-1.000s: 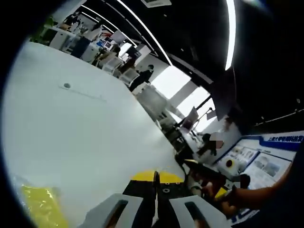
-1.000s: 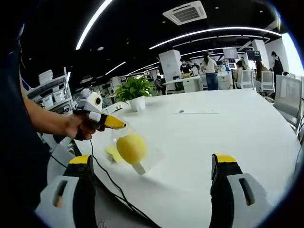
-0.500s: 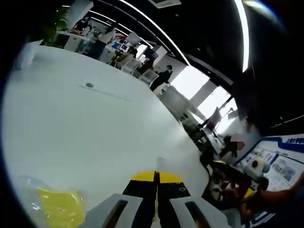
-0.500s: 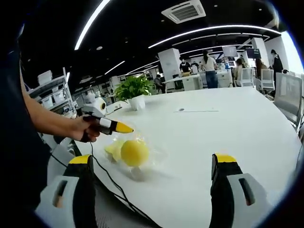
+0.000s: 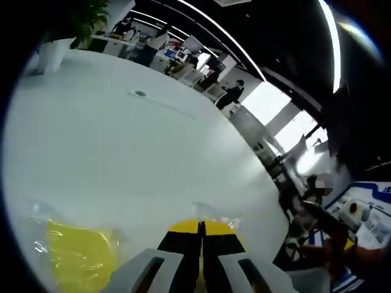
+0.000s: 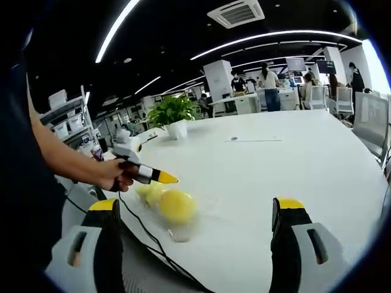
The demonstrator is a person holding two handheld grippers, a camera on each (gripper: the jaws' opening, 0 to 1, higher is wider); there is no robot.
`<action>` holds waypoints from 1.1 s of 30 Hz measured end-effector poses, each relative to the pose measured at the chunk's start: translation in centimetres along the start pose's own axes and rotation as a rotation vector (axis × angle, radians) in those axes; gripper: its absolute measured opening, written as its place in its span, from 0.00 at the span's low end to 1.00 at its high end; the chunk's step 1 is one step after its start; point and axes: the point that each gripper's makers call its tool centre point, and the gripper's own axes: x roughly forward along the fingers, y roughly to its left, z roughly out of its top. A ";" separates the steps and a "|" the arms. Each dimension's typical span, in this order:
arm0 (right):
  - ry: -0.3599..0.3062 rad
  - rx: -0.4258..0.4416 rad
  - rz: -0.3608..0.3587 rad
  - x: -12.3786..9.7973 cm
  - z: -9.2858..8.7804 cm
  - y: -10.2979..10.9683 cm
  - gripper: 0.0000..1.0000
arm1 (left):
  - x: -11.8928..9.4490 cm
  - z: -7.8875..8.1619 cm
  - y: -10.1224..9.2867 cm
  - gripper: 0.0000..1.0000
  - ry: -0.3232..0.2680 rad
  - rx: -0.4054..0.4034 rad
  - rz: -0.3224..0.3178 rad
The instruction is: Compare the silicone blocks by pressing each to a similar depth, holding the contact briefly, and releasing to observe deformation and rebound differences across the visible hardness samples.
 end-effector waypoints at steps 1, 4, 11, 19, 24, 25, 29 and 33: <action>0.001 -0.003 0.000 0.0 0.1 0.1 0.97 | 0.1 -0.1 0.2 0.00 0.003 0.005 0.009; -0.003 -0.002 0.002 -0.1 0.2 0.2 0.97 | 0.4 -0.3 0.6 0.00 0.012 0.004 0.030; -0.003 0.009 0.002 -0.1 0.1 0.5 0.96 | 0.8 -1.0 1.7 0.00 0.021 -0.032 0.100; -0.006 0.013 0.012 0.0 0.3 0.9 0.96 | 1.4 -1.7 1.4 0.00 0.007 -0.103 0.126; -0.011 0.018 0.007 0.1 0.5 0.6 0.96 | 1.7 -1.8 0.8 0.00 0.009 -0.041 0.129; -0.010 0.017 0.007 0.1 0.5 0.6 0.96 | 1.7 -1.8 0.8 0.00 0.010 -0.030 0.133; -0.009 0.016 0.012 0.3 0.5 0.8 0.96 | 2.1 -1.7 0.5 0.00 0.001 0.025 0.153; -0.011 0.014 0.014 0.3 0.6 0.9 0.96 | 2.2 -1.8 0.7 0.00 0.010 0.044 0.157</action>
